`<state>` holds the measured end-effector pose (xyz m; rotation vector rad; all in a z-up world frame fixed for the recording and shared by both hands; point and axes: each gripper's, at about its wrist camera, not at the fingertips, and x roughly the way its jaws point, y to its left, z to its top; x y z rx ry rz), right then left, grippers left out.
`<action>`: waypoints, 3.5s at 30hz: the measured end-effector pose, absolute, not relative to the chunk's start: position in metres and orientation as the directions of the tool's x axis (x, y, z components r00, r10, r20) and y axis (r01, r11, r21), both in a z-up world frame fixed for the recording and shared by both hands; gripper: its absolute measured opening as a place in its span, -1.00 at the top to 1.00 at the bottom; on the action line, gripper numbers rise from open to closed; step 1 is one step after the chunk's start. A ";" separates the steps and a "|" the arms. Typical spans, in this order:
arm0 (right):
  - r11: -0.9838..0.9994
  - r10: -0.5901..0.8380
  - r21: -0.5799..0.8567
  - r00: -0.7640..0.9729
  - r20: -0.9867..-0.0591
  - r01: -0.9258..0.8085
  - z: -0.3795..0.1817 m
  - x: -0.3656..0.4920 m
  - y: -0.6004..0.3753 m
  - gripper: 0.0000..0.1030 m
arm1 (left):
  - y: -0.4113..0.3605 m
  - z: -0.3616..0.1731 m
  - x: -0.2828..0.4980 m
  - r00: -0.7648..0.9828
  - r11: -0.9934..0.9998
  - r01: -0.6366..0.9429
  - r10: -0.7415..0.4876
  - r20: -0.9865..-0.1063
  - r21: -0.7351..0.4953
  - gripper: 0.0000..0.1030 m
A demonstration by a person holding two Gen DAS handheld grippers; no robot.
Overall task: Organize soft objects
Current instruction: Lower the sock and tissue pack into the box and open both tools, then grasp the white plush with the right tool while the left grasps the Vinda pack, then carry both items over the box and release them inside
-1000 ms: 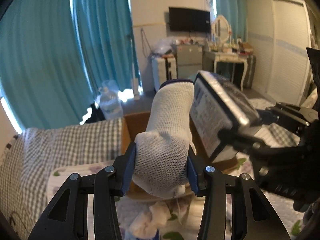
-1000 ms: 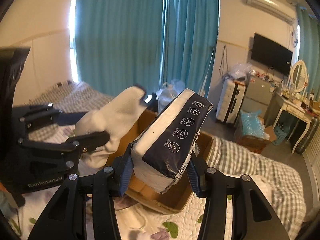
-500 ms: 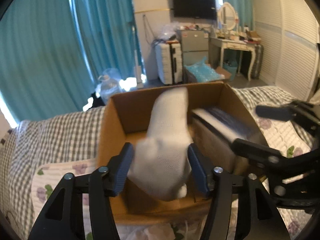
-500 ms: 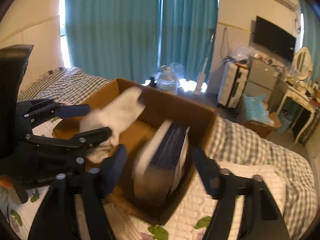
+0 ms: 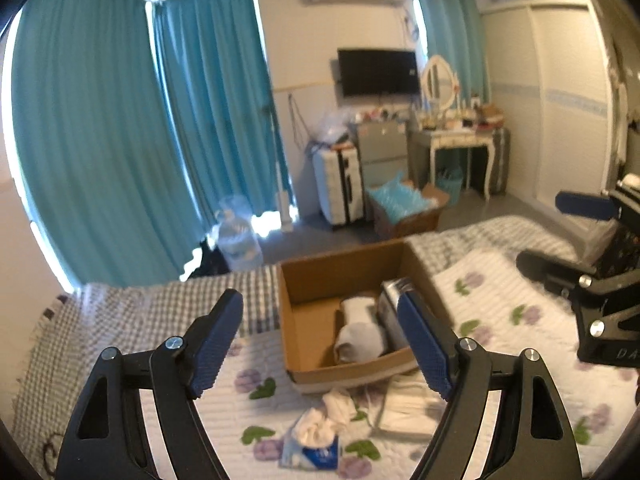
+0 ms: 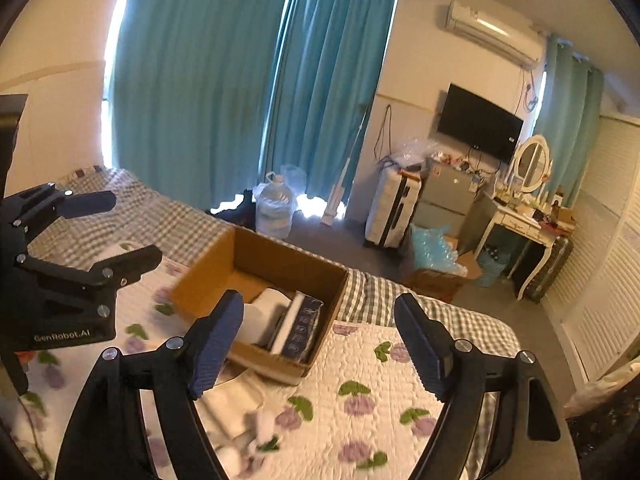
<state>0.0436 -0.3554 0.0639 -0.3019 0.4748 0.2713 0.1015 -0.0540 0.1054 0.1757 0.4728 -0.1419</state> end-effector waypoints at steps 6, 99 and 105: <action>0.906 0.189 -0.243 0.844 -0.502 -0.348 0.077 -0.025 -0.333 -0.61 | -0.028 0.133 0.034 0.916 0.981 0.165 -0.113 -0.384 0.104 -1.00; 0.944 0.264 -0.010 0.771 -0.579 -0.331 -0.075 0.004 -0.301 0.44 | -0.008 -0.034 0.031 0.781 0.990 0.140 -0.124 -0.612 -0.022 -0.45; 0.936 0.292 0.000 0.777 -0.558 -0.351 -0.046 0.011 -0.307 0.44 | -0.011 -0.002 0.050 0.824 0.991 0.127 -0.088 -0.560 0.032 -0.45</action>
